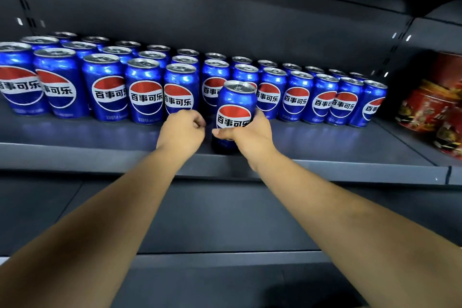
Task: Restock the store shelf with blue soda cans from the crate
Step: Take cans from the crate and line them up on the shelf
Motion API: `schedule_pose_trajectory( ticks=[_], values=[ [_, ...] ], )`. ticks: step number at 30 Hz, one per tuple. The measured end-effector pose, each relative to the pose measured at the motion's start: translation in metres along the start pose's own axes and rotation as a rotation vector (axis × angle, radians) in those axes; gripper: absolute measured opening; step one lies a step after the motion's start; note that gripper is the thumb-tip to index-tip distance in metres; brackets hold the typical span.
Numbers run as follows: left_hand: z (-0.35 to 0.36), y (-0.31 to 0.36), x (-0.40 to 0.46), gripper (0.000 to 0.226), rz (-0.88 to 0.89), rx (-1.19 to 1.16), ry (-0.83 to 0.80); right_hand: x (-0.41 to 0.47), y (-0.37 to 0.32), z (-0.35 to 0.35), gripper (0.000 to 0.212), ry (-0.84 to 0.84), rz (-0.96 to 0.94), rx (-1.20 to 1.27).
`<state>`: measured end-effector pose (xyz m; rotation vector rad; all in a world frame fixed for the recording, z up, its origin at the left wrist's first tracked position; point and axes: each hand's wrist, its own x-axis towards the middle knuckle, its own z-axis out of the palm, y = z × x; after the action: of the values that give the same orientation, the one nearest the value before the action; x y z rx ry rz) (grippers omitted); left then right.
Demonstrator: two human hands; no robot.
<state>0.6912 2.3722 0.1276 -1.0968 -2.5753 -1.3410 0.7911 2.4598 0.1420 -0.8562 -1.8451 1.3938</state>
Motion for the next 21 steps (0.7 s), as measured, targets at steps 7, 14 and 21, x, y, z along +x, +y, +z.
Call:
schedule_pose_trajectory(
  ticks=[7,14,21],
  values=[
    [0.006,0.002,-0.001,0.023,-0.003,0.207,0.021,0.006,0.003,0.002,0.070,-0.036,-0.046,-0.035],
    [0.006,0.006,-0.006,0.021,-0.020,0.234,0.018,0.003,0.006,0.003,0.118,-0.137,-0.026,-0.036],
    [0.006,0.007,-0.007,0.022,-0.031,0.259,0.028,0.001,0.007,-0.006,0.080,-0.079,-0.009,-0.059]
  ],
)
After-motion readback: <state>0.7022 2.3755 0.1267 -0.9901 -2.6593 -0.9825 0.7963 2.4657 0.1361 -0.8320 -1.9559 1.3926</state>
